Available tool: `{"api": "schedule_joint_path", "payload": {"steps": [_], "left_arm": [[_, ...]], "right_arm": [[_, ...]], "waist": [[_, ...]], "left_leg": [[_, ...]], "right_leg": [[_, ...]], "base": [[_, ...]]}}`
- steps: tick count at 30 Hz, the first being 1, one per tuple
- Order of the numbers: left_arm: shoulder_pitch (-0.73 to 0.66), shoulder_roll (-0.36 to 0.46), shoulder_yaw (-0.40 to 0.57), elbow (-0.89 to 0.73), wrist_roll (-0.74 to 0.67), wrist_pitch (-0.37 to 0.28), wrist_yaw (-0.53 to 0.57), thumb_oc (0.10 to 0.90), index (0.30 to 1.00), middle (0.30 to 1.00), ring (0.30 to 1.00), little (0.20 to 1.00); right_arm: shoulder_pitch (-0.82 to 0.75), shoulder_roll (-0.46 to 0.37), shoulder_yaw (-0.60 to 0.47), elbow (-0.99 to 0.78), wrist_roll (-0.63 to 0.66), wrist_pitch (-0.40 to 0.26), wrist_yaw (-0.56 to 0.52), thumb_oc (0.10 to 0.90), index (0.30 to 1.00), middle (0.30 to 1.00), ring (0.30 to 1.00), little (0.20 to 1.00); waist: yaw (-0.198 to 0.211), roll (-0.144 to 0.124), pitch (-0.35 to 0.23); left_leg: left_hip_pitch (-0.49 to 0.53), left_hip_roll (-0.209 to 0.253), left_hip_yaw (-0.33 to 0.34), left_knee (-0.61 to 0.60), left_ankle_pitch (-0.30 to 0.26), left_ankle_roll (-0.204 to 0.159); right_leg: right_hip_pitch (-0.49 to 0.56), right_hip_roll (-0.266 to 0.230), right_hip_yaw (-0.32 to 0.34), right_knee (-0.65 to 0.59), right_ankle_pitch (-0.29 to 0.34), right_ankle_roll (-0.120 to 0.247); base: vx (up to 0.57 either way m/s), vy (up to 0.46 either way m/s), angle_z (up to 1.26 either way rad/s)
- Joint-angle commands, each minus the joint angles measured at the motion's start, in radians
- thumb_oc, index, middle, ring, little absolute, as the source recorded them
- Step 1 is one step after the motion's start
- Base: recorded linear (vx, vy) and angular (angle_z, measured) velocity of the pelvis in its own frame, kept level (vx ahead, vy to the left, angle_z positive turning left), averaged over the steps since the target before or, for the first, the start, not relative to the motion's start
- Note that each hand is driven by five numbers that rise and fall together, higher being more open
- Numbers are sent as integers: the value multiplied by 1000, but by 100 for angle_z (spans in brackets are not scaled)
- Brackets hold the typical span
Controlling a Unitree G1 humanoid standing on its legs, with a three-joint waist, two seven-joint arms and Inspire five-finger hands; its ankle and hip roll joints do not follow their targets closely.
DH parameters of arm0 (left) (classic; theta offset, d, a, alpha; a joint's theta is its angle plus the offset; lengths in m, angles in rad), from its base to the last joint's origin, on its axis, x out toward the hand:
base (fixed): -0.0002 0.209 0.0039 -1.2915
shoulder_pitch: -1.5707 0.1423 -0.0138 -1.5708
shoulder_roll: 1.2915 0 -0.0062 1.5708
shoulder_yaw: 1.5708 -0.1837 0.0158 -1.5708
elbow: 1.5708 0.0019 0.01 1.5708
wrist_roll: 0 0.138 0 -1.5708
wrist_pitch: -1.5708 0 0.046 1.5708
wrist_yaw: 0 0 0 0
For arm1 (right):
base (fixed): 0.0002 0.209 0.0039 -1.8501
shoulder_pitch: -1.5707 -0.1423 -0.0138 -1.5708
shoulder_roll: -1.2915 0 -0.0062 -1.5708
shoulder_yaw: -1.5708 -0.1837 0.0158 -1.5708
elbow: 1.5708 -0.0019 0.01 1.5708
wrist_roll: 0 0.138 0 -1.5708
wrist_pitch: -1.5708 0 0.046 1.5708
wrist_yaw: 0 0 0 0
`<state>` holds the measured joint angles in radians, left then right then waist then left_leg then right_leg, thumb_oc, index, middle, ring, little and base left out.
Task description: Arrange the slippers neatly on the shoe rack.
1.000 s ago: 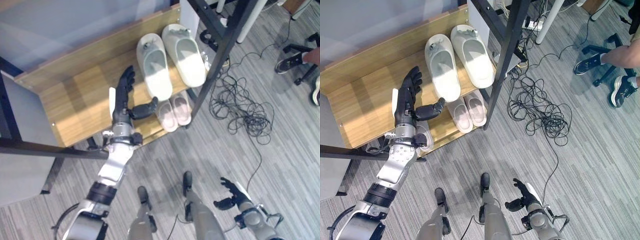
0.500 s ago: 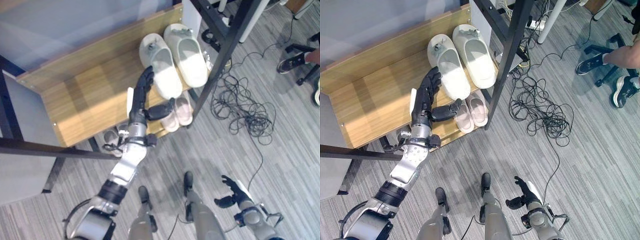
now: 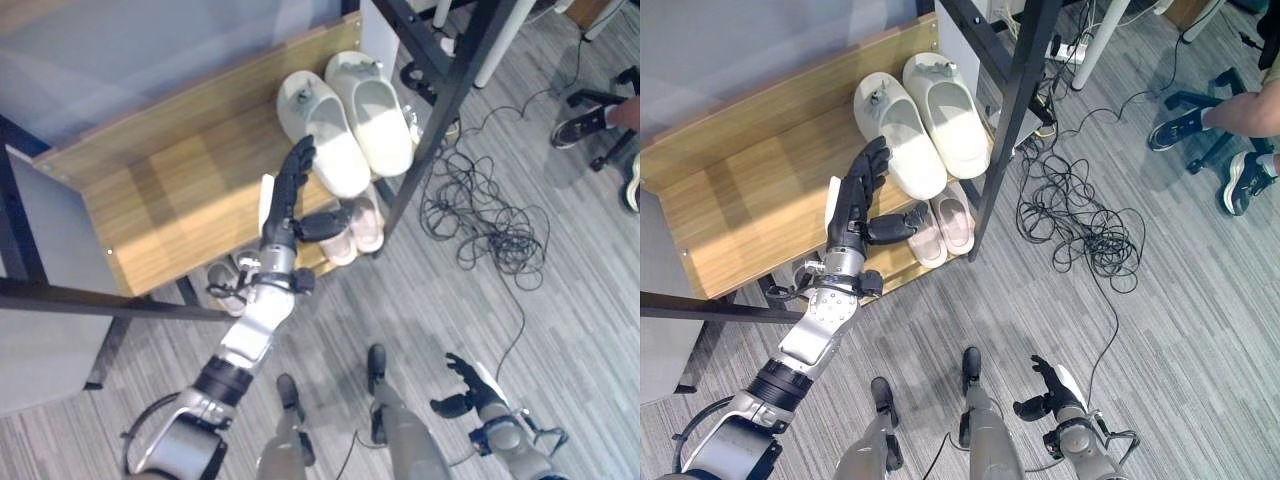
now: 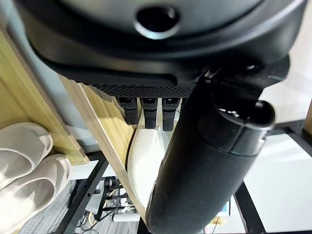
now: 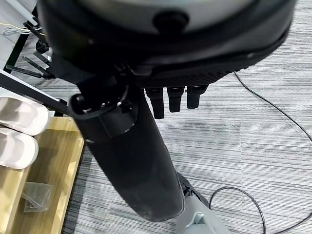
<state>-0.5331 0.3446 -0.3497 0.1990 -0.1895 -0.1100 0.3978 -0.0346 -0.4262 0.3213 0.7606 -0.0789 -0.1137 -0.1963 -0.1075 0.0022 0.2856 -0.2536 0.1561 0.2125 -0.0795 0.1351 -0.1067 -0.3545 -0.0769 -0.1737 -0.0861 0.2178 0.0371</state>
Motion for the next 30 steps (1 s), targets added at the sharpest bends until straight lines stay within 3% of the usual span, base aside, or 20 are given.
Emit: {"api": "schedule_joint_path", "payload": {"steps": [1,7,18,20,26,30], "left_arm": [[-87,4,26,-82,40,-98,-24,800,900,900,900,900],[92,56,106,-271,18,-135,-78,800,900,900,900,900],[398,130,202,-442,12,-154,-185,800,900,900,900,900],[512,140,214,-442,-8,-145,-244,800,900,900,900,900],[663,133,206,-358,-14,-113,-322,800,900,900,900,900],[730,123,173,-206,13,-84,-382,800,900,900,900,900]], "right_arm": [[64,-38,-23,-24,-19,-30,-24,800,900,900,900,900],[77,-16,-43,-10,-19,-30,-9,800,900,900,900,900],[74,21,-77,81,-19,-21,-4,800,900,900,900,900],[76,27,-89,113,-25,-16,0,800,900,900,900,900],[72,37,-110,164,-9,-8,9,800,900,900,900,900],[71,46,-128,247,-10,8,18,800,900,900,900,900]], "waist": [[-8,19,-65],[22,24,-87],[77,19,-143],[100,19,-159],[126,15,-185],[138,16,-200]], "left_leg": [[-15,51,-23,-8,-29,-33],[12,52,-32,-8,-32,-35],[76,41,-54,-8,-38,-39],[99,40,-61,-8,-40,-39],[135,37,-73,-8,-43,-36],[161,35,-86,-8,-46,-35]], "right_leg": [[29,-39,6,83,-207,65],[77,-36,-11,77,-219,66],[186,-38,-58,62,-223,72],[226,-39,-78,53,-226,73],[283,-41,-100,50,-237,76],[327,-42,-124,56,-254,73]], "base": [[0,0,0],[8,-4,1],[28,-9,14],[41,-11,16],[42,2,19],[45,14,15]]}}
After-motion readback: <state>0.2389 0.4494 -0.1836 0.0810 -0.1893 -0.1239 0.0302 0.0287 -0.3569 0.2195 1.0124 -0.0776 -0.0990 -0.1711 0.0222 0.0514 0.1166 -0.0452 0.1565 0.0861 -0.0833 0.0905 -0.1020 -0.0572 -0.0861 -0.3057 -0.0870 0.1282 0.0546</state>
